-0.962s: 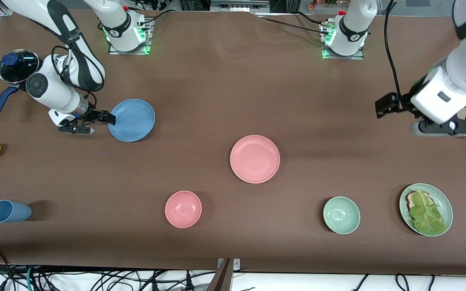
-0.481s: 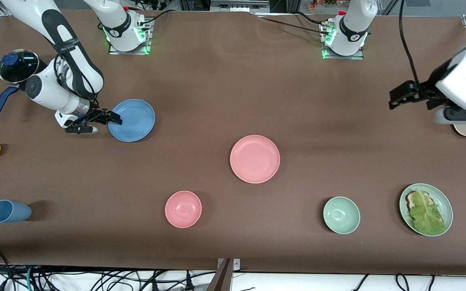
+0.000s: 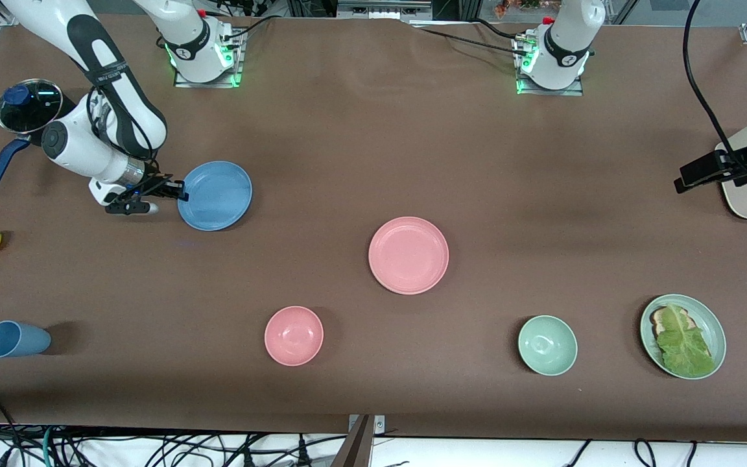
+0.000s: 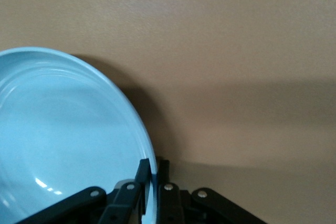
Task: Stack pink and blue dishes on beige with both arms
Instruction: 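Grasp the blue plate rim with the right gripper while the left retracts, then carry the blue plate with the right gripper onto the pink plate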
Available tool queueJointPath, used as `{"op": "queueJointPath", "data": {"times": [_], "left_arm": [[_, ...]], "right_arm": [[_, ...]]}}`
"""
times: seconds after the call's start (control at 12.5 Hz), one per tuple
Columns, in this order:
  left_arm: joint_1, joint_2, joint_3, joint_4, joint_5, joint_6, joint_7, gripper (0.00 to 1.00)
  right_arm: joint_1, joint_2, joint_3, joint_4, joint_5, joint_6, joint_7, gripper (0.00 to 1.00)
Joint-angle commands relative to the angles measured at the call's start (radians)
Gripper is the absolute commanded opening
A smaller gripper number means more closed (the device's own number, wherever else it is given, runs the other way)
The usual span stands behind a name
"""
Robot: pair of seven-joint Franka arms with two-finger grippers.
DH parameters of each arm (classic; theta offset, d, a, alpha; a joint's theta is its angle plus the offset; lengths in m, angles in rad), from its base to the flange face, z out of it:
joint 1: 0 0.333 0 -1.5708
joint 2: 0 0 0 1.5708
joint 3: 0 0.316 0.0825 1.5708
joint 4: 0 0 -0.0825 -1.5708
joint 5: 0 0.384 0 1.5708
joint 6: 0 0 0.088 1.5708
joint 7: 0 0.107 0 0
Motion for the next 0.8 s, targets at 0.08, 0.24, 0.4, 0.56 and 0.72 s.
{"op": "queueJointPath", "data": {"times": [0.08,0.24,0.4,0.56,0.72], "left_arm": [[0.013,-0.033,-0.036,-0.033,0.019,-0.028,-0.005,1.0],[0.011,-0.093,-0.041,-0.035,0.019,-0.028,-0.007,1.0],[0.018,-0.116,-0.039,-0.064,-0.008,-0.037,-0.002,1.0],[0.022,-0.145,-0.036,-0.127,-0.022,-0.035,0.088,1.0],[0.056,-0.145,-0.032,-0.139,-0.027,-0.032,0.211,1.0]], "right_arm": [[-0.007,-0.023,0.009,0.06,0.027,-0.105,-0.014,0.0],[-0.007,-0.054,0.01,0.12,0.027,-0.206,-0.008,0.0],[-0.004,-0.051,0.012,0.224,0.027,-0.358,0.075,0.0],[-0.003,-0.028,0.035,0.368,0.027,-0.514,0.19,0.0],[0.045,-0.008,0.07,0.482,0.027,-0.578,0.297,0.0]]}}
